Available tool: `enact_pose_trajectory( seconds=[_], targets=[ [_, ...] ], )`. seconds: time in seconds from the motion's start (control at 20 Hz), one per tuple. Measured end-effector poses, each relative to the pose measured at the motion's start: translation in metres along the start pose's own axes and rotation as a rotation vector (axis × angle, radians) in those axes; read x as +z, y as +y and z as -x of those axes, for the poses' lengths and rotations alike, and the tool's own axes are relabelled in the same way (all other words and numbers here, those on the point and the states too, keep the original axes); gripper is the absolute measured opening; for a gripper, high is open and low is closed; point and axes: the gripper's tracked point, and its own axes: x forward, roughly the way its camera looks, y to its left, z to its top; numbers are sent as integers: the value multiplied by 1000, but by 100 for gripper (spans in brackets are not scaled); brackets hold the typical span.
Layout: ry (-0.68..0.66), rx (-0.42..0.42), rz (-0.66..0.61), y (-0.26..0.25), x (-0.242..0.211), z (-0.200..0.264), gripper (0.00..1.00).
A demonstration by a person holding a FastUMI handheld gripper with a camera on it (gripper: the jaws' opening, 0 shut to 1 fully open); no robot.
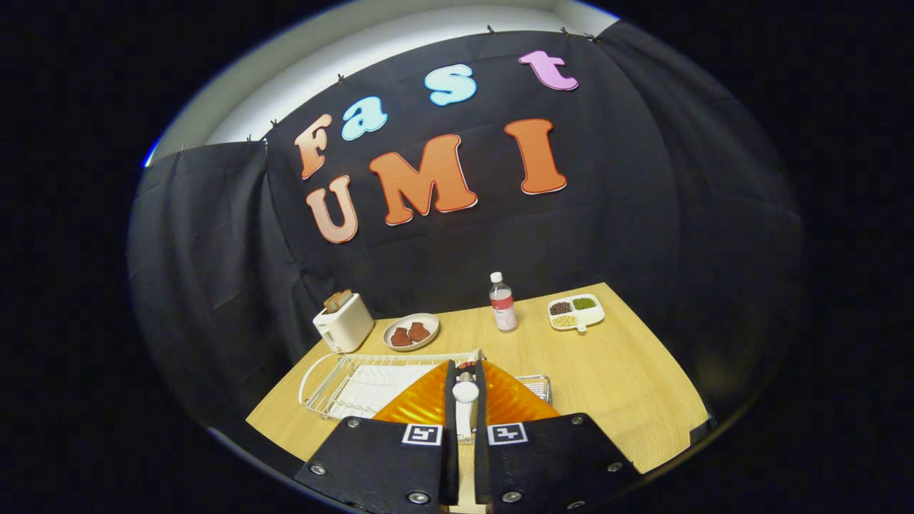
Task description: Take the plate from the dish rack, then take the spoon from the basket and place it into the plate.
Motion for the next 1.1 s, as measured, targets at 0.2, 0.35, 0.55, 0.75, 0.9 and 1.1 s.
enact_pose_trajectory(
  seconds=[0.2, 0.35, 0.55, 0.75, 0.9, 1.1],
  targets=[
    [59, 83, -4, 30, -37, 3, 9],
    [113, 144, 35, 51, -66, 5, 9],
    [205, 209, 72, 70, -110, 5, 9],
    [293, 268, 74, 92, -147, -3, 9],
    [343, 306, 87, 107, -171, -7, 9],
    [396, 353, 79, 128, -197, -8, 9]
  ],
)
